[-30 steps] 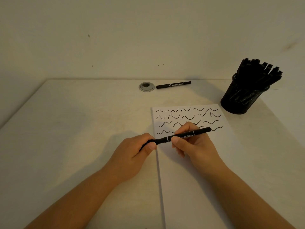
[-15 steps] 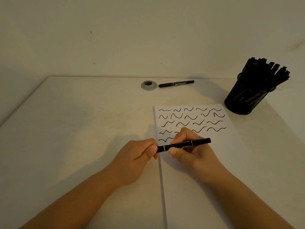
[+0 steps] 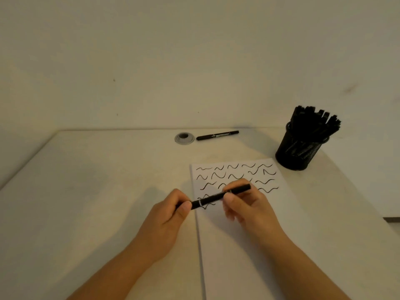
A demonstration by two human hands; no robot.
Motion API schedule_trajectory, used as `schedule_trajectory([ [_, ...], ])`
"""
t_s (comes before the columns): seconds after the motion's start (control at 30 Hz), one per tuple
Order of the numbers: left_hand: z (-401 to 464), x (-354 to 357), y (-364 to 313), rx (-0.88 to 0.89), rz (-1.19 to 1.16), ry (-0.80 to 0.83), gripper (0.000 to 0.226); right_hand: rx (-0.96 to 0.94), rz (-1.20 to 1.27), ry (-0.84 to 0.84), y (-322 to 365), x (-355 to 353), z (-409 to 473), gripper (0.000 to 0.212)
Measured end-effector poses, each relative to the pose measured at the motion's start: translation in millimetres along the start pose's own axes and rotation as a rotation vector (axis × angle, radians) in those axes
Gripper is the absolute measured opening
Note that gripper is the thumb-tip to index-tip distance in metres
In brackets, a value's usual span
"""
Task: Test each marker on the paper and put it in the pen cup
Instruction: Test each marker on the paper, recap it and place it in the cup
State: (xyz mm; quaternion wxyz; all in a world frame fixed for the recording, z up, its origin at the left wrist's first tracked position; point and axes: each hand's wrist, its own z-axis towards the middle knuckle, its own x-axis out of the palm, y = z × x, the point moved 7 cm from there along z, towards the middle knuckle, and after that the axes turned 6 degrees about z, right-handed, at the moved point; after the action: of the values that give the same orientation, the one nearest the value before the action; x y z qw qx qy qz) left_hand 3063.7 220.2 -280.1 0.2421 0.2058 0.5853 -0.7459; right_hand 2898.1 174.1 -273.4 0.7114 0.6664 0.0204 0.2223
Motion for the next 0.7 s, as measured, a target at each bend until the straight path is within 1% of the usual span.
schedule_trajectory([
  [0.03,2,-4,2,-0.030,0.007,-0.019,0.018,-0.006,0.006,-0.069,4,-8,1,0.027],
  [0.07,6,-8,3,-0.051,0.022,-0.027,0.018,-0.043,-0.060,-0.109,10,-13,2,0.028],
  [0.1,9,-10,3,-0.059,0.045,-0.024,0.019,-0.099,-0.196,-0.115,18,-14,3,0.027],
  [0.13,13,-11,1,-0.056,0.076,-0.013,0.020,-0.177,-0.393,-0.088,27,-11,4,0.025],
  [0.17,18,-11,-4,-0.041,0.116,0.000,0.020,-0.289,-0.644,-0.039,37,-3,4,0.019],
  [0.2,24,-11,-11,-0.015,0.163,0.009,0.019,-0.419,-0.905,0.029,44,7,3,0.010],
  [0.23,29,-11,-20,0.018,0.212,0.014,0.019,-0.529,-1.119,0.104,47,17,1,0.006],
  [0.27,36,-10,-30,0.055,0.259,0.018,0.019,-0.604,-1.269,0.163,47,23,1,0.011],
  [0.3,41,-9,-40,0.089,0.303,0.023,0.019,-0.635,-1.354,0.205,45,26,1,0.015],
  [0.37,52,-4,-62,0.159,0.384,0.036,0.016,-0.656,-1.367,0.193,50,26,3,0.016],
  [0.43,60,3,-82,0.242,0.454,0.025,0.011,-0.672,-1.323,0.120,61,18,6,0.013],
  [0.53,76,8,-101,0.319,0.452,-0.023,0.017,-0.639,-1.301,0.037,73,-4,15,0.012],
  [0.6,93,11,-107,0.328,0.405,-0.021,0.025,-0.584,-1.271,-0.027,83,-22,23,0.016],
  [0.67,117,15,-102,0.293,0.386,-0.022,0.028,-0.518,-1.184,-0.157,95,-45,32,0.022],
  [0.7,131,17,-95,0.254,0.415,-0.012,0.026,-0.463,-1.124,-0.228,100,-58,37,0.026],
])
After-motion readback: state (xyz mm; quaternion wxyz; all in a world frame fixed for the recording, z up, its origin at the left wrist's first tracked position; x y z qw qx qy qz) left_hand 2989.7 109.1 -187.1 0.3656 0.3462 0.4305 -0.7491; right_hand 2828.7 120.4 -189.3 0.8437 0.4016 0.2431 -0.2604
